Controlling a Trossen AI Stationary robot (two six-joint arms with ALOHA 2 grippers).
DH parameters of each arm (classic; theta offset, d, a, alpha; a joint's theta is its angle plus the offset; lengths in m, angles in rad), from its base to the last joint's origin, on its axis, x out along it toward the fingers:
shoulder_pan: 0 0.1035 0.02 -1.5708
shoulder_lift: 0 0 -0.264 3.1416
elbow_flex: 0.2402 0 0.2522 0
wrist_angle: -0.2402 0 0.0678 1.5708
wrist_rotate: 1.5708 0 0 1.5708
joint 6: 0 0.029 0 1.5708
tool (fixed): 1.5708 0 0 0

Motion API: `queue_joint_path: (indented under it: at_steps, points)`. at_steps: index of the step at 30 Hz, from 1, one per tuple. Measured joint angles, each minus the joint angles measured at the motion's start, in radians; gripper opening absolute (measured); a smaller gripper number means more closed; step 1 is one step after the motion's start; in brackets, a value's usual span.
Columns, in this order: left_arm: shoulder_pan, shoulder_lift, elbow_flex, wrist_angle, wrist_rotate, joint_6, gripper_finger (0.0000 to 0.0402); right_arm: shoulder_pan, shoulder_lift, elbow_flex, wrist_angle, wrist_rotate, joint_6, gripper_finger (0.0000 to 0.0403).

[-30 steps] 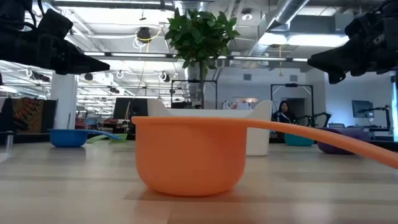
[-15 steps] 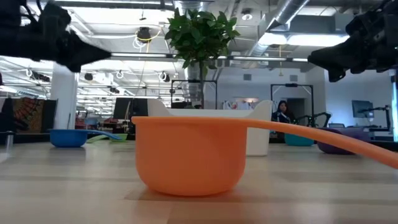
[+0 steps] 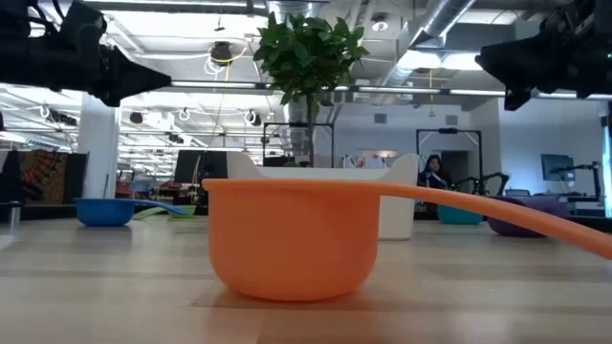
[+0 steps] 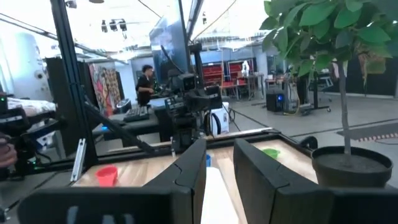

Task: Nest measuring cups in basket
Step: Stack the yellow measuring cup on top of the top light blue measuring cup

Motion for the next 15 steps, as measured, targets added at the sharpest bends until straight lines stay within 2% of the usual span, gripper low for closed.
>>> queue_joint_path:
  at_steps: [3, 6, 8, 12, 15]
  points:
    - [0.000, -0.001, 0.000, 0.006, -0.079, 0.028, 0.0000, 0.000, 0.000, 0.000, 0.051, 0.051, 0.038, 0.0108]
    - [0.000, 0.000, 0.000, 0.005, -0.147, 0.055, 0.0004, 0.000, 0.000, 0.000, 0.080, 0.147, 0.155, 0.0108]
    - [0.001, 0.000, 0.000, 0.005, -0.166, 0.044, 0.0014, 0.000, 0.000, 0.000, 0.084, 0.203, 0.173, 0.0108]
    - [0.000, 0.000, 0.000, -0.002, -0.164, -0.048, 0.0044, 0.000, 0.000, 0.000, 0.100, 0.274, 0.135, 0.0108]
    - [0.000, 0.000, 0.000, -0.050, -0.165, -0.177, 0.0069, 0.000, 0.000, 0.000, 0.152, 0.267, 0.148, 0.0108]
